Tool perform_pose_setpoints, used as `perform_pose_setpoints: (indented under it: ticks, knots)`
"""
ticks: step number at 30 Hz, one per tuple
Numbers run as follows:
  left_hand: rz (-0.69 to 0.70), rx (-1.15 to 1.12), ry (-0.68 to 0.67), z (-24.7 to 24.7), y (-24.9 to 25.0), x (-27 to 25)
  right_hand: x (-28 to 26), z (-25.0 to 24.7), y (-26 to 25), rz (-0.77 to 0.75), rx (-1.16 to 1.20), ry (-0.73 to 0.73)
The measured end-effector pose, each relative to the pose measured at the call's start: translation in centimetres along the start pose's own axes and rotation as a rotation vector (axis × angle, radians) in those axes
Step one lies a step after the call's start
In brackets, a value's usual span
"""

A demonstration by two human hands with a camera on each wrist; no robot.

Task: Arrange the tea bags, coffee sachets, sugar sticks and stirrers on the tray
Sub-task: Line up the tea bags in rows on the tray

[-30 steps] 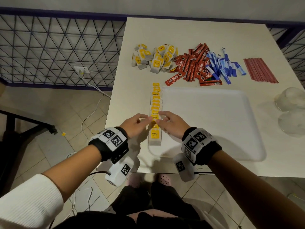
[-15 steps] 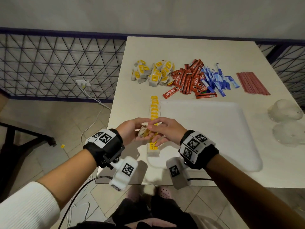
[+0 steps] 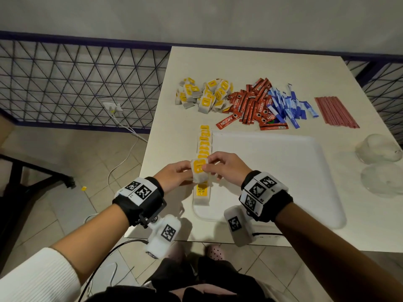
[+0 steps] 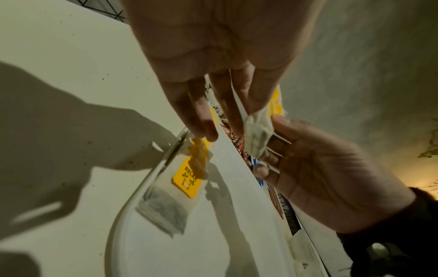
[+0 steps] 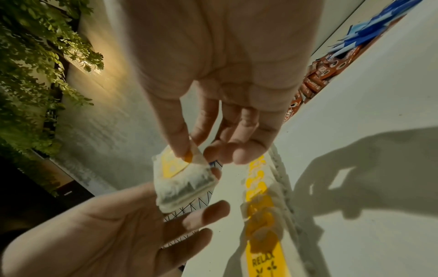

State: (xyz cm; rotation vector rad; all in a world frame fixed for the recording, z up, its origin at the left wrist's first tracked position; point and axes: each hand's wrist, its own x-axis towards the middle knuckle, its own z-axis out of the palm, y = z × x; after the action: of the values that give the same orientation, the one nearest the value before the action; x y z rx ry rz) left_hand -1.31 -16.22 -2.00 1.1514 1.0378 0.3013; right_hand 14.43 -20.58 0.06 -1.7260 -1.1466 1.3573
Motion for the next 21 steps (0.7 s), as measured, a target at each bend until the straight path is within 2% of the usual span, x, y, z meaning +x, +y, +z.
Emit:
perform_pose_setpoints:
  ticks: [6, 11, 17, 21]
  knots:
    - [-0.028, 0.004, 0.074, 0.6, -0.4, -0.8, -0.5, -0.1, 0.9, 0.028, 0.002, -0.004]
    - [0.027, 0.309, 0.066, 0.4, -1.9, -1.0, -1.4, 0.3, 2.0, 0.068, -0.021, -0.065]
    - [0.06, 0.375, 0.055, 0.5, -3.2, -0.9, -2.0, 0.8, 3.2, 0.125, -0.024, -0.087]
    - [0.032, 0.478, 0.047, 0.7, -4.3, -0.9, -2.2, 0.9, 4.2, 0.135, -0.055, -0.078]
